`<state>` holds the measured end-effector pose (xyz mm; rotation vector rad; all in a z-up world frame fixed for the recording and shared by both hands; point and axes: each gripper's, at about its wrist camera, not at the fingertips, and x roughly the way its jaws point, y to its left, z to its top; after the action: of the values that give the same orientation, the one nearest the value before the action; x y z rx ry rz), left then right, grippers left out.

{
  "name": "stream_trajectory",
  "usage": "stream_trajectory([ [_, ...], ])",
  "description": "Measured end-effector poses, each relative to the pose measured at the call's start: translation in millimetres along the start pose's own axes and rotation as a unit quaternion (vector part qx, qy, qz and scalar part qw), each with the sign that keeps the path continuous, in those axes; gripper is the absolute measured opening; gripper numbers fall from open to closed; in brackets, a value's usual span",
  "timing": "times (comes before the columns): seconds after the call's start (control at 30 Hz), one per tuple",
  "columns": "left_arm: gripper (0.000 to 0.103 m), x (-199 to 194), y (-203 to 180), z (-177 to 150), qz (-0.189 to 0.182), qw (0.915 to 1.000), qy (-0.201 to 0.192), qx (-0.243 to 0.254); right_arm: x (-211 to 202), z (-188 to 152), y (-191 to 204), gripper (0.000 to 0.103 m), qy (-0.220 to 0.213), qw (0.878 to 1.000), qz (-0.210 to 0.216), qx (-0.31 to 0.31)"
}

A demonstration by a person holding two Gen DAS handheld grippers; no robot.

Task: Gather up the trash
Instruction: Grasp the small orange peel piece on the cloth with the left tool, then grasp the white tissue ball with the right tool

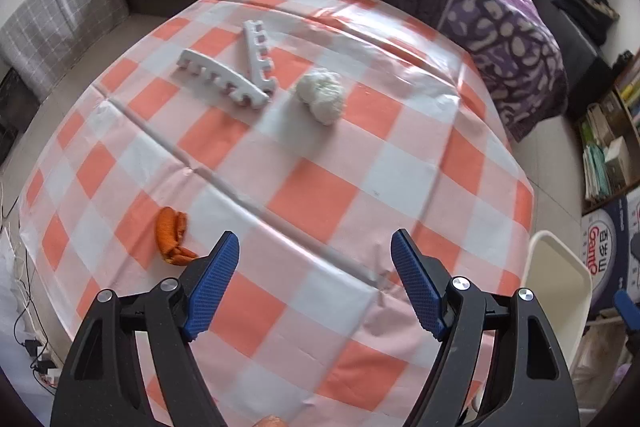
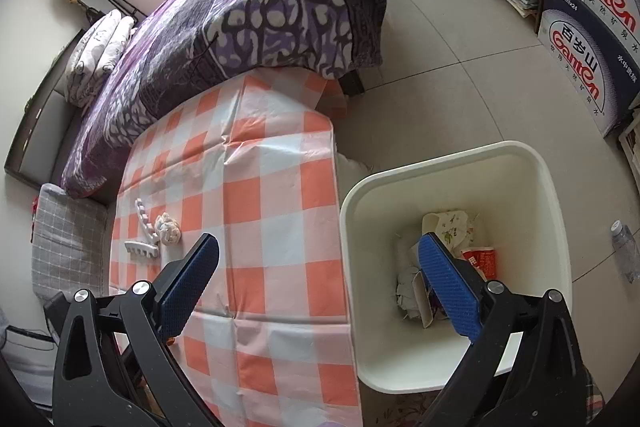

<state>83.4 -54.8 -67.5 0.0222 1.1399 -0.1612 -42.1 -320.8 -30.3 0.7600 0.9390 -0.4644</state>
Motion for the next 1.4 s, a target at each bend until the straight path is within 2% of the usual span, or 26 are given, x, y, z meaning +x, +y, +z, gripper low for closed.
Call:
stream_trajectory([
  [0.17,0.076,10,48,10,0.026,0.9984,0.023,-0.045,13,-9,21,0.096,0.014,1.0,0.005,-0.012],
  [0.37,0.068,29,90,12,0.0,0.9926,0.065,-0.102,27,-17,43,0.096,0.03,0.999,0.014,-0.023],
  [0.57,0.058,48,101,9,-0.014,0.9899,0.091,-0.108,41,-23,60,0.096,0.042,0.999,0.014,-0.031],
  [0.73,0.041,60,108,7,-0.025,0.9861,0.11,-0.121,52,-26,69,0.096,0.052,0.998,0.015,-0.034],
  [0.9,0.037,56,105,4,-0.03,0.9861,0.118,-0.112,63,-29,77,0.096,0.061,0.997,0.012,-0.042],
  [0.93,0.026,56,104,3,-0.022,0.9872,0.117,-0.107,65,-30,78,0.096,0.063,0.997,0.011,-0.044],
  [1.07,0.024,49,107,4,-0.018,0.9894,0.103,-0.1,74,-35,86,0.096,0.068,0.996,0.005,-0.058],
  [1.17,0.024,28,113,10,-0.025,0.991,0.078,-0.105,80,-39,93,0.096,0.07,0.995,-0.003,-0.074],
  [1.3,0.024,-27,115,21,-0.026,0.9949,0.001,-0.097,101,-41,115,0.096,0.077,0.989,-0.025,-0.127],
  [1.4,0.024,-67,117,27,-0.028,0.9938,-0.062,-0.088,118,-40,138,0.096,0.077,0.983,-0.027,-0.166],
])
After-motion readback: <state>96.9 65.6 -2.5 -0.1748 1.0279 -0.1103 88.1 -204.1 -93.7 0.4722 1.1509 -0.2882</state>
